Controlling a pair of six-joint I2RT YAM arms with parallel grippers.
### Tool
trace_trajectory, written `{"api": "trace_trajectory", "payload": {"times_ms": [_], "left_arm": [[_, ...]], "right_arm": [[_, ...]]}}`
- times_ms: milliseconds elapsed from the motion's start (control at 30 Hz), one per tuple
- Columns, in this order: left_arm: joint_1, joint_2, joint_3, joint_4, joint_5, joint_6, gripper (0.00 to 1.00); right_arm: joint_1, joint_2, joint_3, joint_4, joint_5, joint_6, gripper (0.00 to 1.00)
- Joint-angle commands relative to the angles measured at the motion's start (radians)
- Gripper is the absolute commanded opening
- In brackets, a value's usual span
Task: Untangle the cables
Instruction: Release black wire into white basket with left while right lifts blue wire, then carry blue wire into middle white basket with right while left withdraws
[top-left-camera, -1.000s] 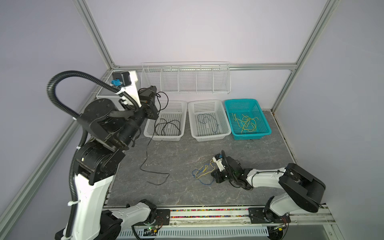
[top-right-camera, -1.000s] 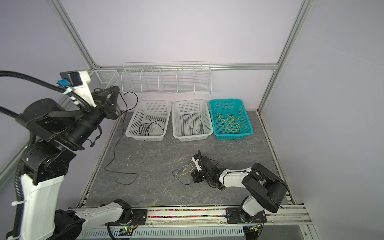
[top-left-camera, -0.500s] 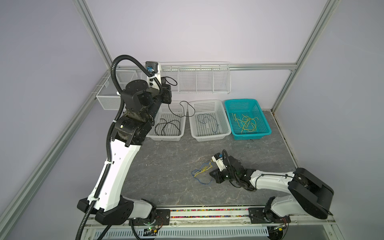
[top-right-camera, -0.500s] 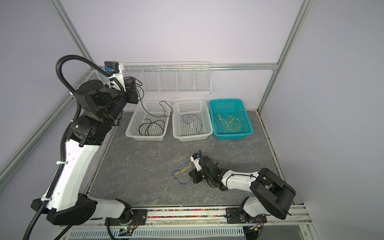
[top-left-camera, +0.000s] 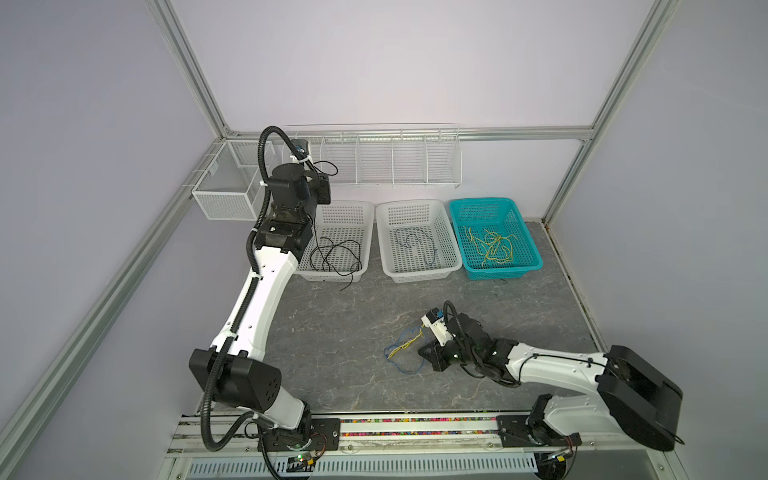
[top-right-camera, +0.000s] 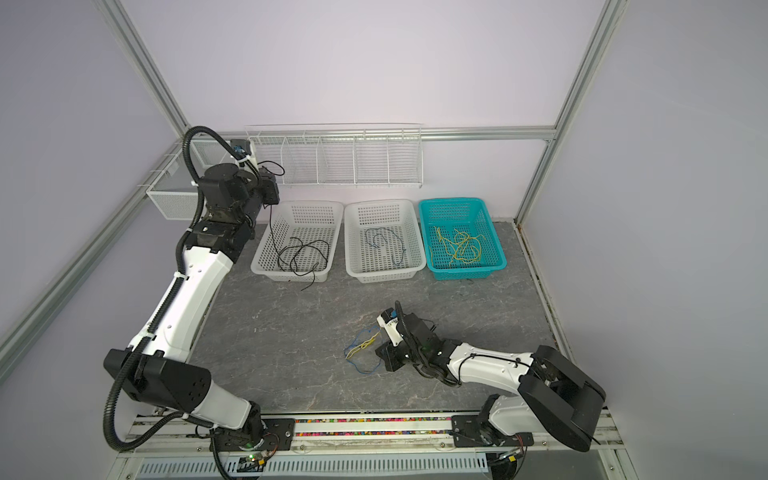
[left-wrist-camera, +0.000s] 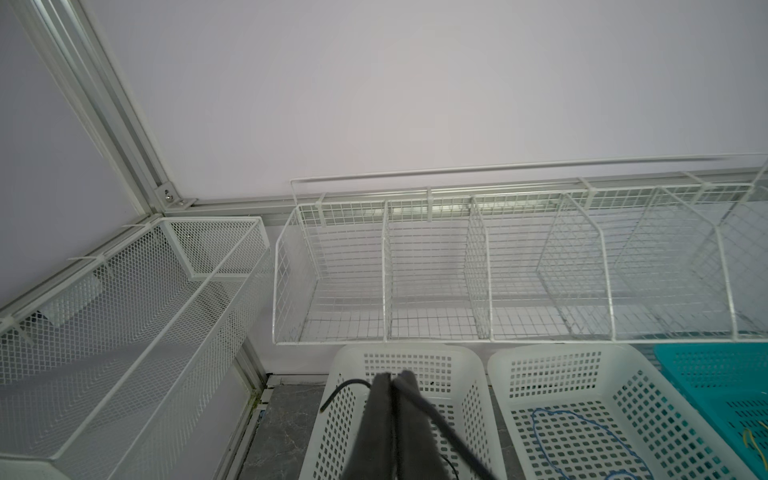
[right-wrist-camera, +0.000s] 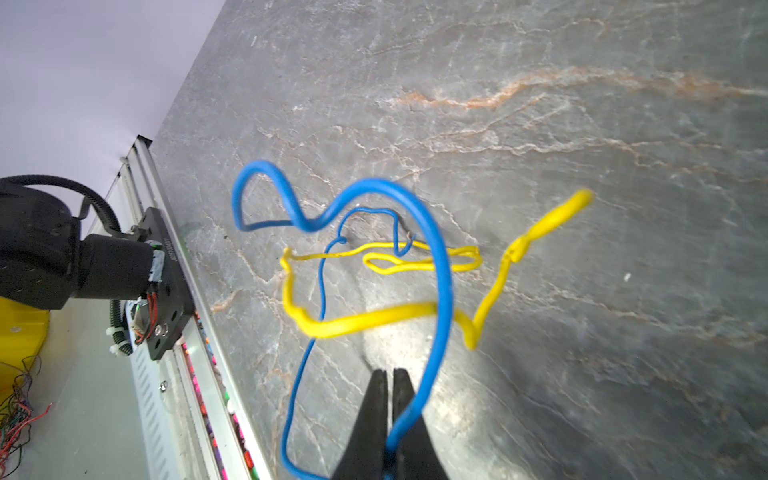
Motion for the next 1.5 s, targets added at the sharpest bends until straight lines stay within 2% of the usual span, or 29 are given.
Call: {"api": "trace_trajectory", "payload": {"times_ms": [0,267,600,800,967,1133,1300,1467], "left_arm": [[0.027,0.017,-0.010,0.088,0.020,-0.035,0.00],[0.030,0.050,-0.002,0.119,0.021,-0.039,0.00],[0.030,0.083,-0.229,0.218,-0.007,0.014,0.00],[0.029,0.148,-0.260,0.217,-0.028,0.037,0.00],[0.026,0.184,-0.263,0.196,-0.001,0.031,0.00],[0.001,0.213,-0.262,0.160,0.012,0.033,0.12],[-0.020,0.224,-0.254,0.104,0.037,0.024,0.29],[-0.023,0.194,-0.246,0.062,0.034,-0.005,0.46]], "right_arm": [[0.026,-0.062,0.037,-0.067,0.001,-0.034,0.07],[0.047,-0.180,0.046,-0.149,0.035,-0.062,0.07],[0.055,-0.216,0.089,-0.198,0.039,-0.072,0.07],[0.061,-0.304,0.124,-0.269,0.048,-0.079,0.07],[0.064,-0.406,0.149,-0.347,0.070,-0.082,0.07],[0.064,-0.488,0.194,-0.439,0.134,-0.089,0.07],[0.064,-0.509,0.259,-0.535,0.232,-0.074,0.07],[0.064,-0.519,0.288,-0.567,0.254,-0.050,0.07]]}}
